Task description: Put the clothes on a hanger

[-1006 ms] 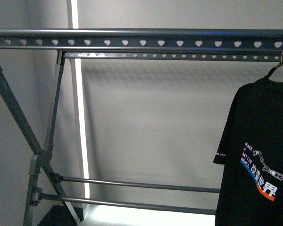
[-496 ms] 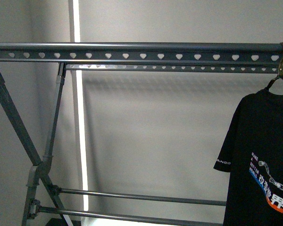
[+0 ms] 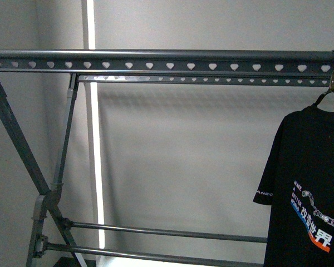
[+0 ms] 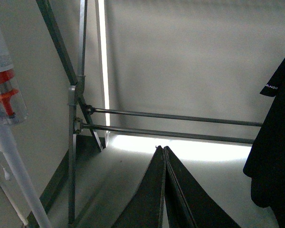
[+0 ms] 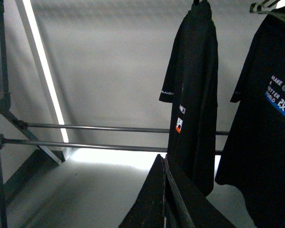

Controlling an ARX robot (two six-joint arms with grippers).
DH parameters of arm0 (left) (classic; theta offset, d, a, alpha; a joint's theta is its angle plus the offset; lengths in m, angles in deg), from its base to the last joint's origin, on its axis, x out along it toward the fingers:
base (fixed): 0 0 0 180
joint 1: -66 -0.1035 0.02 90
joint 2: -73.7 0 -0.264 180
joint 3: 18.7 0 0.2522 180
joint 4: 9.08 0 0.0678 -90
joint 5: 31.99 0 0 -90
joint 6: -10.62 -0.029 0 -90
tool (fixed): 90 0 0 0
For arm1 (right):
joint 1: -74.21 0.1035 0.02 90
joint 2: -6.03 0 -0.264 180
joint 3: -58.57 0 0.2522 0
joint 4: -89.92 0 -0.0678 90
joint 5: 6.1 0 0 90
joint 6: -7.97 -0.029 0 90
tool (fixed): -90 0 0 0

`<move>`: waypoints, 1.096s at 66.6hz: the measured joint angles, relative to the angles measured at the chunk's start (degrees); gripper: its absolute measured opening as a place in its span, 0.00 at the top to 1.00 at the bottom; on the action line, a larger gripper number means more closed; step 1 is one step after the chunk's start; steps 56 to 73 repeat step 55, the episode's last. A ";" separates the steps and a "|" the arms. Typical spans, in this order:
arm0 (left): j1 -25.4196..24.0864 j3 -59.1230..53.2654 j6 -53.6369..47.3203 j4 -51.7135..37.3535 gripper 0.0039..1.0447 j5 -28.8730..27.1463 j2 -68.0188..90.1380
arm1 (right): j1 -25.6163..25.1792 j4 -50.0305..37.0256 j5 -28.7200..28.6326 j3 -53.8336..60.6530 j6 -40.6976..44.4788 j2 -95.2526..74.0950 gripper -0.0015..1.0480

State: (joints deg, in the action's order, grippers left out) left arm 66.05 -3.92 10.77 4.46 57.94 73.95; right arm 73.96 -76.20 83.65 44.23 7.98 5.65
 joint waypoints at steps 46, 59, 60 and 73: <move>0.00 0.00 -0.02 0.00 0.06 0.02 0.00 | 0.02 0.04 0.04 0.22 0.02 0.13 0.55; 0.00 0.00 -0.02 0.00 0.06 0.02 0.00 | 0.02 0.04 0.02 0.22 0.02 0.13 0.31; 0.00 0.00 -0.02 0.00 0.06 0.02 0.00 | 0.02 0.04 0.02 0.22 0.02 0.13 0.31; 0.00 0.00 -0.02 0.00 0.06 0.02 0.00 | 0.02 0.04 0.02 0.22 0.02 0.13 0.31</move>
